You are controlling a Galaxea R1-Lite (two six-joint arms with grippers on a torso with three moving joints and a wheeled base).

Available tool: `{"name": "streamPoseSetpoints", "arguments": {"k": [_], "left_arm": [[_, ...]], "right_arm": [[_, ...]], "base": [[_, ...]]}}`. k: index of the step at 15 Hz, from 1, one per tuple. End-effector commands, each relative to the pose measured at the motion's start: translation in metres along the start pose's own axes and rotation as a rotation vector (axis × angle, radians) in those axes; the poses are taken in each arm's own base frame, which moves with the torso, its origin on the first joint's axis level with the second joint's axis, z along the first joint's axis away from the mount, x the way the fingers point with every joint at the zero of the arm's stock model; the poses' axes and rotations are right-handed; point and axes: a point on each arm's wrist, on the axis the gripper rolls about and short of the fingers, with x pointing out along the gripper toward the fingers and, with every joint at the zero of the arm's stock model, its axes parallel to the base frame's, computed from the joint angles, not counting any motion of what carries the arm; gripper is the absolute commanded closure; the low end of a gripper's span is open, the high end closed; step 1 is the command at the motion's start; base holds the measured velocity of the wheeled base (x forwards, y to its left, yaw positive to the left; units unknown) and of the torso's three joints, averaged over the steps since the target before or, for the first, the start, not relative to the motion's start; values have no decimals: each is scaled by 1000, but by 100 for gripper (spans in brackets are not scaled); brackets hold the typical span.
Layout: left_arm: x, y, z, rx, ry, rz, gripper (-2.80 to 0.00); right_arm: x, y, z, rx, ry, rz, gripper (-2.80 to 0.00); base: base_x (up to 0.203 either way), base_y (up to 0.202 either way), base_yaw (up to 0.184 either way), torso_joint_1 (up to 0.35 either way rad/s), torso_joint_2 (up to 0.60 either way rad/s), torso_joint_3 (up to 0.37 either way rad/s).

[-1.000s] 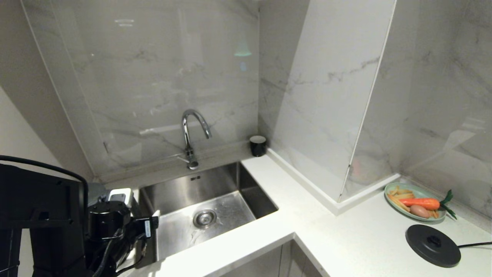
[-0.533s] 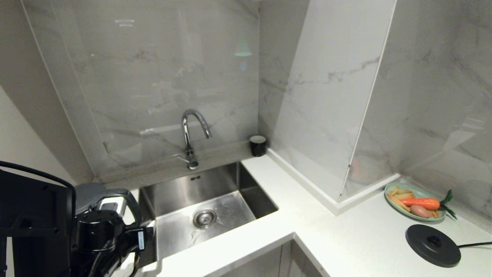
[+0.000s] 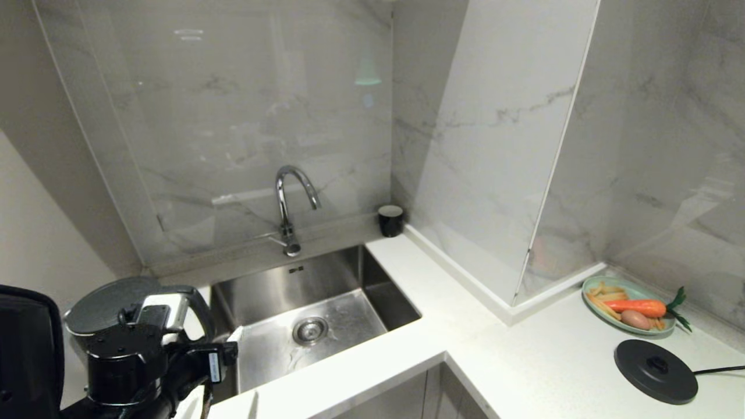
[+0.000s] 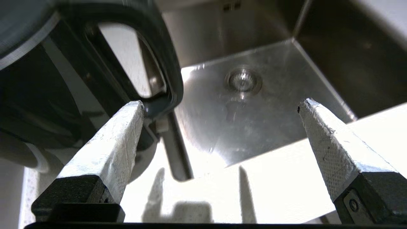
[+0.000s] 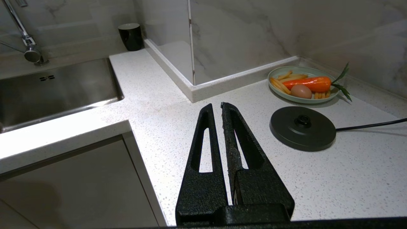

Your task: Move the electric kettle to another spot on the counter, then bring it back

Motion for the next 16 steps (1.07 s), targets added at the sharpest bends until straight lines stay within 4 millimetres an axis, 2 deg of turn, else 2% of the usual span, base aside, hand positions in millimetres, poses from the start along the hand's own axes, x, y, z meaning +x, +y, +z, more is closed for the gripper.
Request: {"name": "streamPoseSetpoints", "arguments": {"k": [1,5,6,13,16], "left_arm": [[-15,-3,16,-28,-93,-25,-280],[-25,-2,26,-34,-151,-39,-280],[-25,-2,26,-35,-155,-35,0],[-36,1,37,-50,-219,-40,0],[-41,2,41,11,-248,-42,0]], "right_arm": [[0,0,0,0,0,0,0],[0,0,0,0,0,0,0],[0,0,0,-1,1,0,0],[0,0,0,0,0,0,0],[0,0,0,0,0,0,0]], "base": [[0,0,0,0,0,0],[0,0,0,0,0,0],[0,0,0,0,0,0],[0,0,0,0,0,0],[0,0,0,0,0,0]]}}
